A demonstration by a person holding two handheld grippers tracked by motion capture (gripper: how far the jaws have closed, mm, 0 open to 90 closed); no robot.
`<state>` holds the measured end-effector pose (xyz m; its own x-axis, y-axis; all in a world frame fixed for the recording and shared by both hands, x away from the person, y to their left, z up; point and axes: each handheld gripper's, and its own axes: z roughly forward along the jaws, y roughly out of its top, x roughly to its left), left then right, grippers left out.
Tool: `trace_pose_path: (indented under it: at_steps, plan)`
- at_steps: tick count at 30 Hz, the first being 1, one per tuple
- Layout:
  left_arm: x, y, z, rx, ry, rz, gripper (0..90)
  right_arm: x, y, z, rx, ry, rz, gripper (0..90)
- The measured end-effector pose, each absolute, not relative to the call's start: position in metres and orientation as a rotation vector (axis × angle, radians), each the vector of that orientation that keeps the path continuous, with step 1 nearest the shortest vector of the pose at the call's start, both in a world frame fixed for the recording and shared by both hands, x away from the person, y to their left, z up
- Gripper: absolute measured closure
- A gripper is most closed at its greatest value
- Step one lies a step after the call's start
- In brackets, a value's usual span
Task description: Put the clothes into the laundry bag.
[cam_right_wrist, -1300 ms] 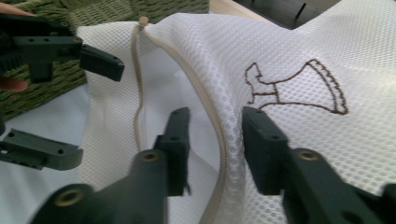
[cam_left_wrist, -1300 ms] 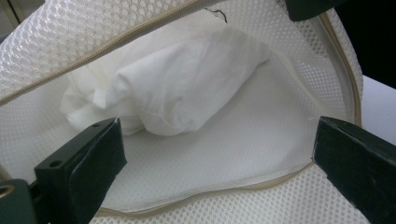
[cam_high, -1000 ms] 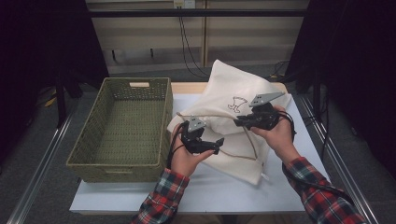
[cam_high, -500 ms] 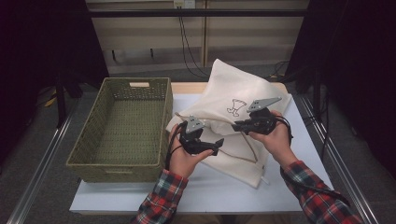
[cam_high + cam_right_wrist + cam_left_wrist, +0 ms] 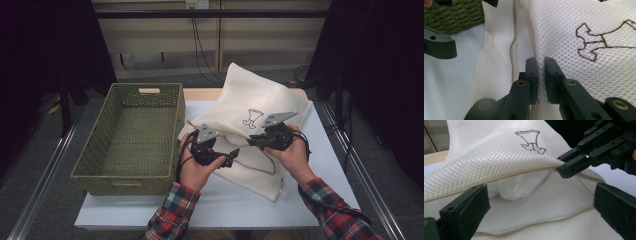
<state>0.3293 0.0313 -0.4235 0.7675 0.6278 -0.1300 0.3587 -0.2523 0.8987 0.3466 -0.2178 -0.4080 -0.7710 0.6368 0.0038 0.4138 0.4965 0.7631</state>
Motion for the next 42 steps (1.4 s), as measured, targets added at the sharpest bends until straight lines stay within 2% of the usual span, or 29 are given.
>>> trace_pose_path:
  at_steps: [42]
  plan:
    - [0.325,0.032,-0.420,1.864,0.726,0.320,0.1,0.329,-0.220,-0.449,0.890,2.460,1.171,85.4]
